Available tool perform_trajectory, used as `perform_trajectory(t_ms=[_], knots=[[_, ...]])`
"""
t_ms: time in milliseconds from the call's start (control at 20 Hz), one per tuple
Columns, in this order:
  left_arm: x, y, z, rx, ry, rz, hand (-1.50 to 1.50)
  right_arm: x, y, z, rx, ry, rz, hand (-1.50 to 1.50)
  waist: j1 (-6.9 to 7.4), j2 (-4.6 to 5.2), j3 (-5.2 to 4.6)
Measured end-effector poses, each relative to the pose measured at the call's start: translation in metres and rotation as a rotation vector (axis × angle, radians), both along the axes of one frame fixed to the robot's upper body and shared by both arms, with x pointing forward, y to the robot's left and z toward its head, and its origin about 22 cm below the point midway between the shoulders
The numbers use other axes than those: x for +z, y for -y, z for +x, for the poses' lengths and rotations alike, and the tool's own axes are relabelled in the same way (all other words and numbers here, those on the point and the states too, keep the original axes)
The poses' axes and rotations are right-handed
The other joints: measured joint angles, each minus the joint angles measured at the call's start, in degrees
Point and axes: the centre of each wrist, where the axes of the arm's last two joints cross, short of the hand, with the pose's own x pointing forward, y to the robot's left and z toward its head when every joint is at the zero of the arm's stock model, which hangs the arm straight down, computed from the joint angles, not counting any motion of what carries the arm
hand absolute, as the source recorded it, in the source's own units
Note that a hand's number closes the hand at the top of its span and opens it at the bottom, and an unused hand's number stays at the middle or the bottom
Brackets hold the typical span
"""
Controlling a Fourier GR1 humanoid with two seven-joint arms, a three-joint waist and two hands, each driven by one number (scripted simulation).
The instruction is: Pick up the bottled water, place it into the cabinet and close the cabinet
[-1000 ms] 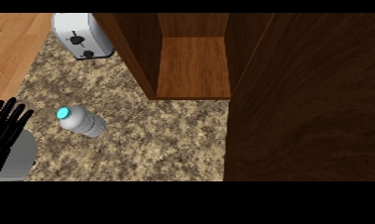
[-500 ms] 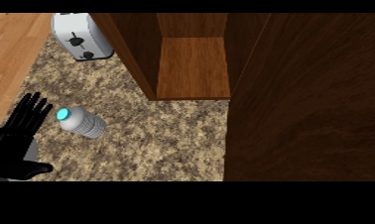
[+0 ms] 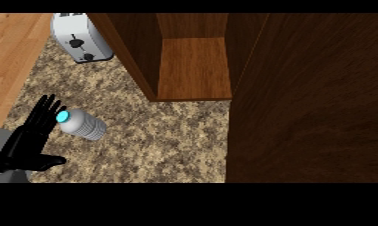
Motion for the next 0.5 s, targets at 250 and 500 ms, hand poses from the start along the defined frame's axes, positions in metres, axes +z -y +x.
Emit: perform_trajectory(t_ms=[250, 500], knots=[[-0.021, 0.003, 0.007, 0.011, -0.061, -0.034, -1.5, 0.001, -0.002, 0.0, 0.005, -0.005, 0.0, -1.5, -0.23, 0.41, -0.74], [-0.034, 0.005, 0.006, 0.023, -0.091, -0.031, -1.5, -0.004, 0.0, 0.001, 0.006, -0.002, -0.006, -1.5, -0.16, 0.5, -0.96]])
